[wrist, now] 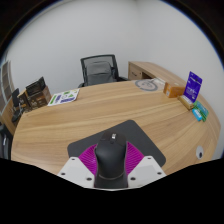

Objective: Arrange mouse

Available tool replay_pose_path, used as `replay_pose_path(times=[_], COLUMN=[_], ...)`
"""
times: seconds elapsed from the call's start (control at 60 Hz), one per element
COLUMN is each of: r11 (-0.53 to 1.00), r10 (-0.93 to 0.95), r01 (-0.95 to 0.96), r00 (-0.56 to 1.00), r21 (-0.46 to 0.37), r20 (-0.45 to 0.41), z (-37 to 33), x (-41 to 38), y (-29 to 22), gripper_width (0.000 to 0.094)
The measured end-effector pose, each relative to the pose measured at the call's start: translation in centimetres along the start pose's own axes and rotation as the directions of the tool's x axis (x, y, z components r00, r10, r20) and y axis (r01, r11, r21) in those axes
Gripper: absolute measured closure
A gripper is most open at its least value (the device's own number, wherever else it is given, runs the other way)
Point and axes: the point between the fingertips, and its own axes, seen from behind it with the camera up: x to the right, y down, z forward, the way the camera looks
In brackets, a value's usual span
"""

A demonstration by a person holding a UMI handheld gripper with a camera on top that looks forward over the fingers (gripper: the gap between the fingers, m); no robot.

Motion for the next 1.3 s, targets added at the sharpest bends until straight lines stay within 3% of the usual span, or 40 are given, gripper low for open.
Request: replay_pose_path(times=[0.2,0.333,0.483,0.517,0.55,0.6,0.9,1.083,1.3], r11=[0.998,0.999,0.999,0.999,0.999,0.999,0.998,0.997,0.993], r10=[-0.022,-0.011,-0.025,-0.025,-0.026,-0.027,-0.037,-0.046,-0.089], r01=[0.022,0.012,0.025,0.025,0.026,0.026,0.039,0.043,0.087], r00=[1.0,1.0,1.0,1.0,1.0,0.999,0.999,0.998,0.995], r21=[-0.053,-0.03,-0.046,-0.043,-0.034,-0.021,0.052,0.069,0.077], r20=[0.008,0.016,0.019,0.007,-0.009,-0.026,-0.028,0.046,0.033], z=[2.3,2.4,2.3,2.1,1.7,0.7,-16.4,-28.7,-37.7], x=[1.0,1.1,1.1,1.3,1.6,1.9,-4.4,-12.5,-17.5], y=[3.8,3.5,3.7,3.5,3.0,2.3,-1.7,1.4,6.2], gripper_width=[0.0575,0.0528,0.0375,0.0252,0.0056,0.0101,0.0078,0.0084,0.0076])
